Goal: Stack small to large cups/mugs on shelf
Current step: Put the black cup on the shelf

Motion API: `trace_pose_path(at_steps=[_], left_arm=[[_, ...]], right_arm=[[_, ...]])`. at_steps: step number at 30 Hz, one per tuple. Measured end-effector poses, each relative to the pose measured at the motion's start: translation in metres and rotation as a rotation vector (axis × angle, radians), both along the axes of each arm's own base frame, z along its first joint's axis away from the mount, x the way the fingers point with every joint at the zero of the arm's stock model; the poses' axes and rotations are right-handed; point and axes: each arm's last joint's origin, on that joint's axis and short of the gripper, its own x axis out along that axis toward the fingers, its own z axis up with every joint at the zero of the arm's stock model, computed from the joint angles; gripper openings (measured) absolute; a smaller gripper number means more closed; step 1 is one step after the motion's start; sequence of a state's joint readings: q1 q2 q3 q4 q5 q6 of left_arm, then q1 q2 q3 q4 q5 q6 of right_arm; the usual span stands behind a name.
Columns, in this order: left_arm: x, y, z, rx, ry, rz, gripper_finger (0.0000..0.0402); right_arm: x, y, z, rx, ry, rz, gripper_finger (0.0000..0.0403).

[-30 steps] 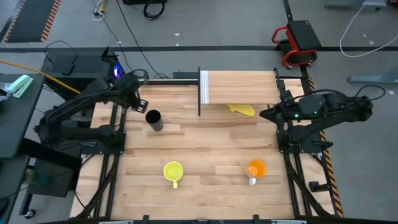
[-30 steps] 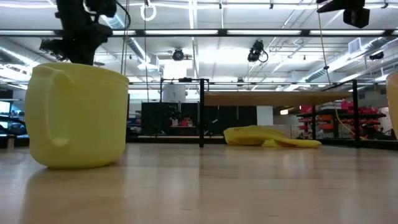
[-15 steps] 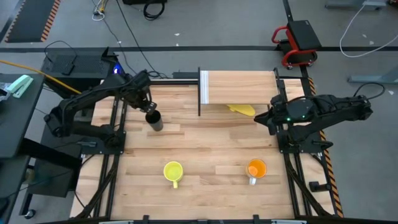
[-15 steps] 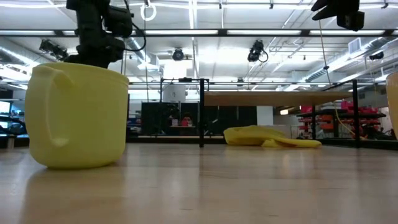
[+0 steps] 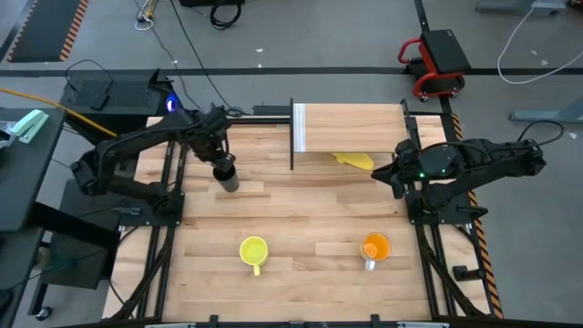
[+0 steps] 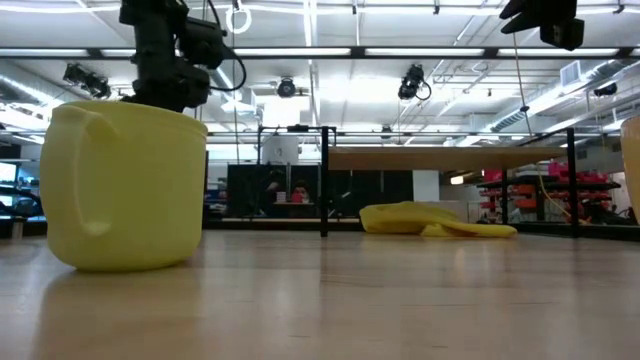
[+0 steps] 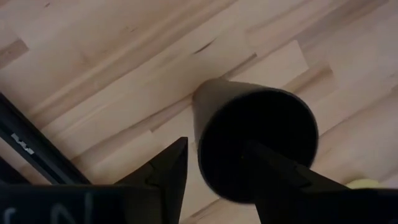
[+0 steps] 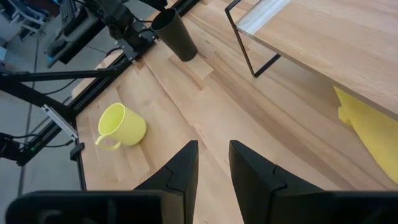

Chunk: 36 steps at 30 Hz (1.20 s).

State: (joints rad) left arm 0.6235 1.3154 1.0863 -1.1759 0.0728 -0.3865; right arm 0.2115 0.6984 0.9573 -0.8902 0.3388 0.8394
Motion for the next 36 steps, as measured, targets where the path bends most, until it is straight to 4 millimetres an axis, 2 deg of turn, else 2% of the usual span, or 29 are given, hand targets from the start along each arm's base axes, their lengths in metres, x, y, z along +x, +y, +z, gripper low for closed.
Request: trace_pose_path(at_steps=[9,15,30,36], left_arm=[[0.01,0.008,-0.014,-0.016,0.049,0.004,0.0162],[0.014,0.011,-0.016,-0.002,0.027,0.025,0.0153],[0.015,0.011,-0.016,-0.009,0.016,0.074,0.0042],[0.025,0.002,-0.015,-0.004,-0.022,0.047,0.0009]], right_arm=[[0.001,0.0,0.0,-0.001,0.003,0.001,0.0098],[0.001,0.0,0.0,-0.004,0.004,0.003,0.0098],[0.001,0.0,0.0,-0.004,0.004,0.003,0.0098],[0.004,0.001,-0.002,-0.005,0.016,0.001,0.0098]])
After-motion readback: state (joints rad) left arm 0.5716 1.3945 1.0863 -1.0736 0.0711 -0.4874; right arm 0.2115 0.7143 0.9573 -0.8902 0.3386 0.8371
